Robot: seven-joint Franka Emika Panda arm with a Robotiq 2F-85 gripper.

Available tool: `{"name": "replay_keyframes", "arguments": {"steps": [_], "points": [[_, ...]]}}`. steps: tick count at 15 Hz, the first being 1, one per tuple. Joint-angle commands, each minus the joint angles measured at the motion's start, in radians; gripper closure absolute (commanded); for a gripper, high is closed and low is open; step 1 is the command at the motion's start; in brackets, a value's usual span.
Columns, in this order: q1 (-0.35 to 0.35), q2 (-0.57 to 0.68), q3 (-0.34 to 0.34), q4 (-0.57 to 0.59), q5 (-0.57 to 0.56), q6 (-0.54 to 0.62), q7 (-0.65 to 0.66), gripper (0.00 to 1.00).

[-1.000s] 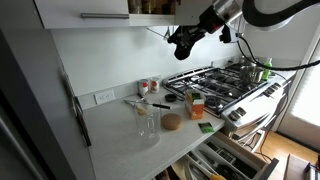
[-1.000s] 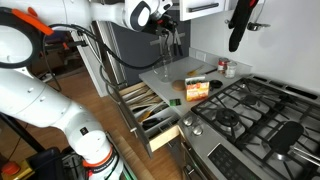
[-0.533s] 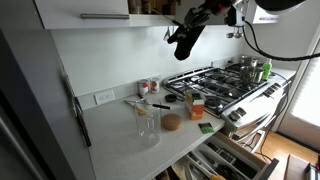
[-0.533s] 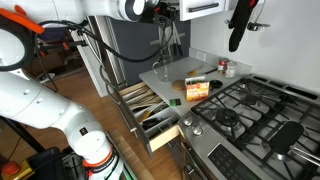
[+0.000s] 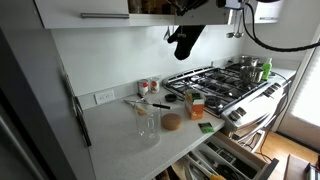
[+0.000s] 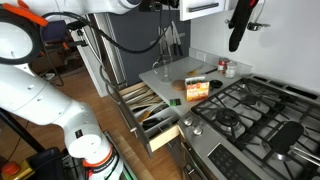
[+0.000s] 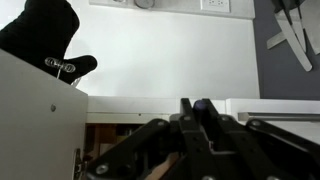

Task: Put one grilling fork into the cupboard and another into the drawer

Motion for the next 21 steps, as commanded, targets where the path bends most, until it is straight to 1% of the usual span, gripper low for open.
{"name": "replay_keyframes", "arguments": {"steps": [1, 8, 9, 10, 13, 16, 17, 21], "points": [[0.016, 0.017, -0.01, 0.022, -0.025, -0.011, 0.019, 0.85], [0.009, 0.038, -0.008, 0.047, -0.033, -0.015, 0.023, 0.85], [0.009, 0.038, -0.008, 0.048, -0.033, -0.016, 0.023, 0.96], [0.006, 0.048, -0.003, 0.065, -0.042, -0.017, 0.031, 0.96], [0.01, 0.09, 0.011, 0.15, -0.042, -0.044, 0.057, 0.96], [0.031, 0.147, 0.028, 0.251, -0.043, -0.103, 0.084, 0.96], [0.038, 0.169, 0.033, 0.287, -0.048, -0.139, 0.101, 0.96], [0.054, 0.273, 0.049, 0.451, -0.154, -0.305, 0.229, 0.96]]}}
